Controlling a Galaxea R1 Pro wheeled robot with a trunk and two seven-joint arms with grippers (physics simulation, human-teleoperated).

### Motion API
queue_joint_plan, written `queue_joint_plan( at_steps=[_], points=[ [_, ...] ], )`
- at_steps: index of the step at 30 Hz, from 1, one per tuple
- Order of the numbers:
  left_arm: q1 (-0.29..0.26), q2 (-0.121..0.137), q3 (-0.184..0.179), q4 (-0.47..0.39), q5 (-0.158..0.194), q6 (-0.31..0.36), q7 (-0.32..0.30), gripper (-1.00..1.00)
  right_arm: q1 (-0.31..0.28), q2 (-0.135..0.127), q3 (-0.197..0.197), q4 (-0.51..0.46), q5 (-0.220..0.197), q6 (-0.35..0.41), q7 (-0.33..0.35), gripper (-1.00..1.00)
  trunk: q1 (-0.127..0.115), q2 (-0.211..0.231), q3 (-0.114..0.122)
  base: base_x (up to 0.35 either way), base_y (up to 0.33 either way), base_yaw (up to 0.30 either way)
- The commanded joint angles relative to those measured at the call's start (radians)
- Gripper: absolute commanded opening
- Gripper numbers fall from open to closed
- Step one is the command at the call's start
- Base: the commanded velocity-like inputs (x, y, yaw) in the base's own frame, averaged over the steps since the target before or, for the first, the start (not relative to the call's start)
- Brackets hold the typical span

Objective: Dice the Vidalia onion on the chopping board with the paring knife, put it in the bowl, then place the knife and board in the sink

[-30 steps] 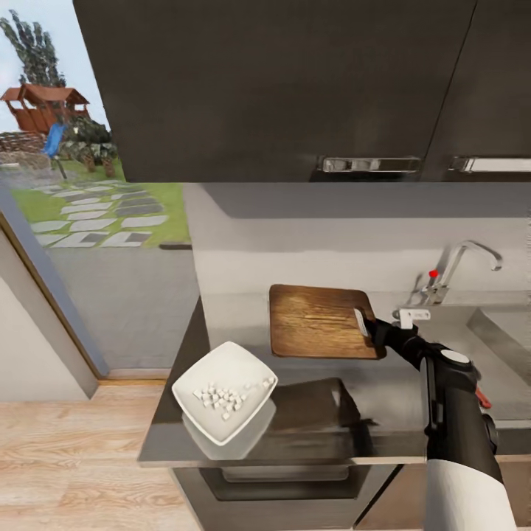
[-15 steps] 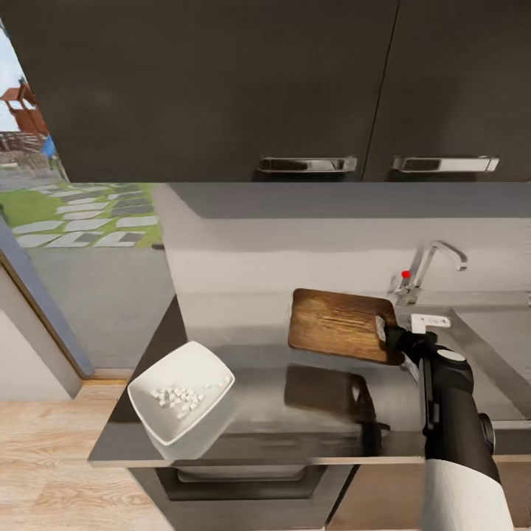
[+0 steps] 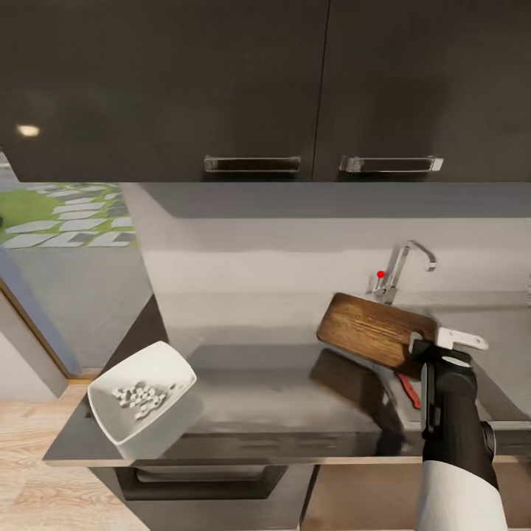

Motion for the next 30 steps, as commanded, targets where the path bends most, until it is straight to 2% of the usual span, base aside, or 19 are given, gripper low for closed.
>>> queue_joint_plan(
  at_steps=[1,3,5,6,8,9,10,12,15,17,20,22,24,27,29,30],
  points=[
    [0.000,0.000,-0.002,-0.001,0.006,-0.001,0.001,1.00,-0.001,0.010,-0.003,-0.001,-0.007,0.002,-0.027,-1.00,0.000,-0.002,-0.001,0.000,-0.232,0.000],
    [0.000,0.000,-0.002,-0.002,0.006,-0.001,0.001,1.00,-0.001,0.022,-0.013,-0.001,-0.020,0.001,-0.074,-1.00,0.000,-0.002,-0.001,0.000,-0.219,0.000],
    [0.000,0.001,-0.002,-0.002,0.006,-0.001,0.001,1.00,-0.001,0.027,-0.027,-0.001,-0.079,-0.001,-0.139,-1.00,0.000,-0.002,-0.001,0.000,-0.179,0.000],
    [0.000,0.001,-0.002,-0.004,0.006,-0.001,0.001,1.00,-0.001,0.028,-0.032,-0.001,-0.132,-0.002,-0.188,-1.00,0.000,-0.002,-0.001,0.000,-0.086,0.000],
    [0.000,0.002,-0.002,-0.006,0.006,-0.001,0.001,1.00,-0.001,0.027,-0.036,0.005,-0.206,-0.009,-0.267,-1.00,0.000,-0.002,-0.001,0.000,-0.045,0.000],
    [0.000,0.003,-0.002,-0.008,0.006,-0.001,0.001,1.00,-0.001,0.026,-0.037,0.011,-0.252,-0.020,-0.329,-1.00,0.000,-0.002,-0.001,0.000,-0.018,0.000],
    [0.000,0.003,-0.002,-0.008,0.006,-0.001,0.001,1.00,-0.001,0.025,-0.037,0.014,-0.274,-0.030,-0.369,-1.00,0.000,-0.002,-0.001,0.000,-0.011,0.000],
    [0.000,0.004,-0.002,-0.009,0.006,-0.001,0.001,1.00,-0.001,0.023,-0.037,0.017,-0.314,-0.049,-0.496,-1.00,0.000,-0.002,-0.001,0.000,-0.004,0.000],
    [0.000,0.005,-0.002,-0.010,0.006,-0.001,0.001,1.00,-0.001,0.023,-0.033,0.017,-0.343,-0.053,-0.596,-1.00,0.000,-0.002,-0.001,0.000,-0.001,0.000],
    [0.000,0.005,-0.002,-0.010,0.006,-0.002,0.001,1.00,-0.003,0.022,-0.032,0.017,-0.387,-0.054,-0.679,-1.00,0.000,-0.002,-0.001,0.000,0.000,0.000],
    [0.000,0.005,-0.002,-0.013,0.006,-0.002,0.001,1.00,-0.007,0.021,-0.028,0.018,-0.479,-0.055,-0.834,-1.00,0.000,-0.002,-0.001,0.000,0.000,0.000],
    [0.000,0.005,-0.002,-0.013,0.006,-0.002,0.001,1.00,-0.018,0.020,0.009,0.019,-0.521,-0.055,-0.920,-1.00,0.000,-0.002,-0.001,0.000,0.000,0.000],
    [0.000,0.005,-0.002,-0.014,0.006,-0.001,0.001,1.00,-0.033,0.020,0.086,0.018,-0.603,-0.060,-1.032,-1.00,0.000,-0.002,-0.001,0.003,-0.008,0.000],
    [0.000,0.005,-0.001,-0.017,0.006,-0.002,0.001,1.00,-0.038,0.020,0.124,0.018,-0.722,-0.091,-1.143,-1.00,0.000,-0.002,-0.001,0.084,-0.099,0.000],
    [0.000,0.005,-0.001,-0.020,0.006,-0.001,0.001,1.00,-0.039,0.020,0.163,0.018,-0.774,-0.120,-1.211,-1.00,0.000,-0.002,-0.001,0.170,-0.186,0.000],
    [0.000,0.005,-0.001,-0.021,0.006,-0.001,0.001,1.00,-0.039,0.021,0.199,0.018,-0.793,-0.142,-1.253,-1.00,0.000,-0.002,-0.001,0.194,-0.211,0.000]
  ],
)
